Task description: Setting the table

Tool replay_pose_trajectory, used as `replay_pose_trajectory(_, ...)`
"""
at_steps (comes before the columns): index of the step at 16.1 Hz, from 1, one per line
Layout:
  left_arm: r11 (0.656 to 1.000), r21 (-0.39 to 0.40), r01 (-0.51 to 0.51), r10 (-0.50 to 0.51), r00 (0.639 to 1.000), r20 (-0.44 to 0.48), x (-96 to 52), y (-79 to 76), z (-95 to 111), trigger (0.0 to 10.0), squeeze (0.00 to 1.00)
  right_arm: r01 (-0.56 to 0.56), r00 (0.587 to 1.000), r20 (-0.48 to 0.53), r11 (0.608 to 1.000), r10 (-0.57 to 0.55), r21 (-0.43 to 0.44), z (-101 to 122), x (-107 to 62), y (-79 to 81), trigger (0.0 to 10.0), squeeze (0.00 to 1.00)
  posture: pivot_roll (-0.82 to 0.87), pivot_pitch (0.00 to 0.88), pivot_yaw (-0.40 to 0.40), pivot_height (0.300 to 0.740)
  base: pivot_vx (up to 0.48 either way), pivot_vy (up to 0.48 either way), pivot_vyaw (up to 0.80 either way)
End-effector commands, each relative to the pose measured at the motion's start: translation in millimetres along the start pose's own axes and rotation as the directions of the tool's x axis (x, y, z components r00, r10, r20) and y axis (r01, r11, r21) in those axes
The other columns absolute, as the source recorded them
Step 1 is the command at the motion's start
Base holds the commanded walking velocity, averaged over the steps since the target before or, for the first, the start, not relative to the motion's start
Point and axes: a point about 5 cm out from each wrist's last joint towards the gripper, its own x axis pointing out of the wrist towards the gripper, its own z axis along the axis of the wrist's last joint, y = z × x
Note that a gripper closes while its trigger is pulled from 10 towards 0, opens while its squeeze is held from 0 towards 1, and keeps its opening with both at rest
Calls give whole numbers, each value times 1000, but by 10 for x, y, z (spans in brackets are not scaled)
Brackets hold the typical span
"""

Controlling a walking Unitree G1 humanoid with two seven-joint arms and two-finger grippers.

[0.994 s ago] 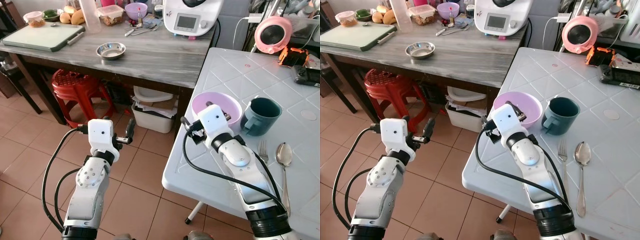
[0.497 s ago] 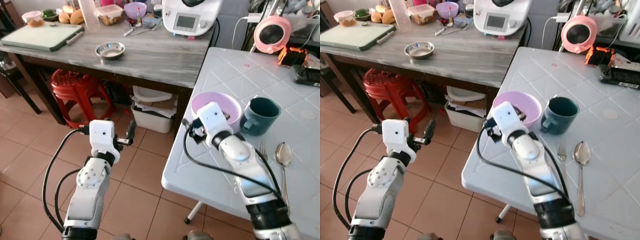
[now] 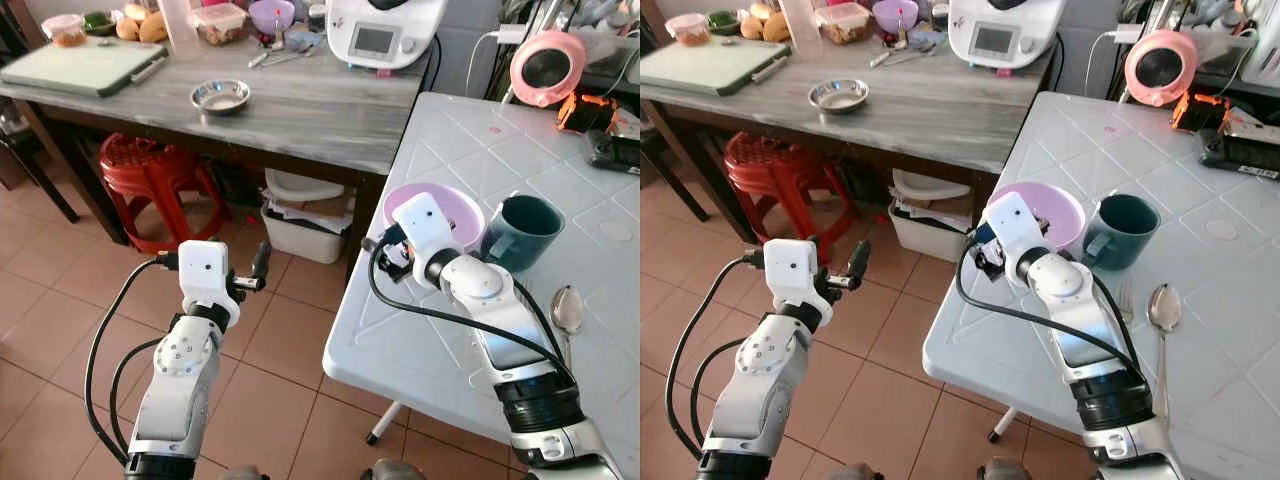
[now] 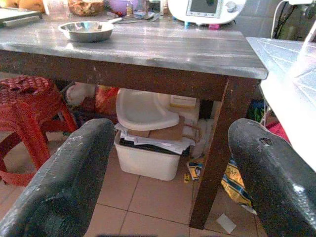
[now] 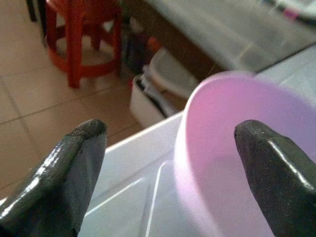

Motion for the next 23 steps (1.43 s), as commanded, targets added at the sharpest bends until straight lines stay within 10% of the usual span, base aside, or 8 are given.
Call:
replay_pose_trajectory(1, 1000, 15, -6, 6, 1000, -23, -9, 9, -32, 10000, 0, -11, 1000, -23, 999, 12, 31, 4, 6, -46, 10000, 0, -65, 4, 24, 740, 0, 0, 0)
replay_pose_trajectory(6, 1000, 9, -2, 2, 999, -47, -10, 1, -68, 10000, 0, -36, 995, -92, 995, 45, 94, -42, -10, -164, 9137, 0, -80, 8, 20, 740, 0, 0, 0)
replay_pose_trajectory(7, 1000, 8, 0, 1, 999, -51, -11, -4, -73, 10000, 0, -38, 994, -98, 994, 48, 99, -18, -14, -214, 0, 0, -81, 8, 19, 740, 0, 0, 0)
replay_pose_trajectory(23, 1000, 0, -7, 7, 997, -77, 24, -4, -103, 10000, 0, -167, 966, -185, 983, 178, 73, -109, -38, -208, 0, 0, -82, 2, 22, 740, 0, 0, 0)
